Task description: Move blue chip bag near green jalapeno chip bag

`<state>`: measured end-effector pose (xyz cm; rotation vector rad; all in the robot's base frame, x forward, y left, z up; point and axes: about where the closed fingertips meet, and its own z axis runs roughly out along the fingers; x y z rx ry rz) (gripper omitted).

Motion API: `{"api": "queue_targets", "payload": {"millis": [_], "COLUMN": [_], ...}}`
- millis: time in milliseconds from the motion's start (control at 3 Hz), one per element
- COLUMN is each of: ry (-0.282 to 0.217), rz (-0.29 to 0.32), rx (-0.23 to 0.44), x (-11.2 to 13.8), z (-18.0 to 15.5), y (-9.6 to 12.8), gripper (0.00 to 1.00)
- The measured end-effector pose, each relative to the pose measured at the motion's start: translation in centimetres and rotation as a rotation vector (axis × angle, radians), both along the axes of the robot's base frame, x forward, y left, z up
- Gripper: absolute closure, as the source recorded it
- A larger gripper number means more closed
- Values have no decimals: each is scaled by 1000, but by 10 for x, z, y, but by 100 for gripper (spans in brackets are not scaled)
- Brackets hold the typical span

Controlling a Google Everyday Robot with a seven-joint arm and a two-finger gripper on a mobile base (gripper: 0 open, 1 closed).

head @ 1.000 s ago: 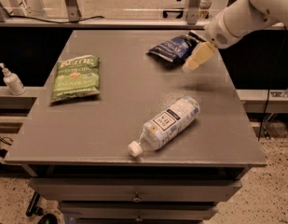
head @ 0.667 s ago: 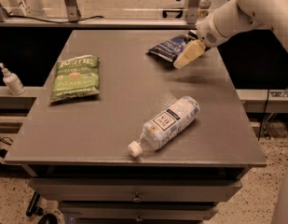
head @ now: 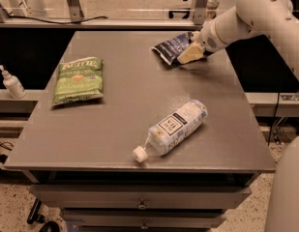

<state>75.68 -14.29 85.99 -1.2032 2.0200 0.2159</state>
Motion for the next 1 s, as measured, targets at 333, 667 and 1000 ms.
{"api": "queue_targets", "payload": {"millis": [333,667,1000], "ry": [-16,-41,-78], "rz": [-1,9,27], "rx": [16,28,48], "x": [4,3,1], "z": [1,12,30], "y": [0,1,6], "gripper": [65,88,100]}}
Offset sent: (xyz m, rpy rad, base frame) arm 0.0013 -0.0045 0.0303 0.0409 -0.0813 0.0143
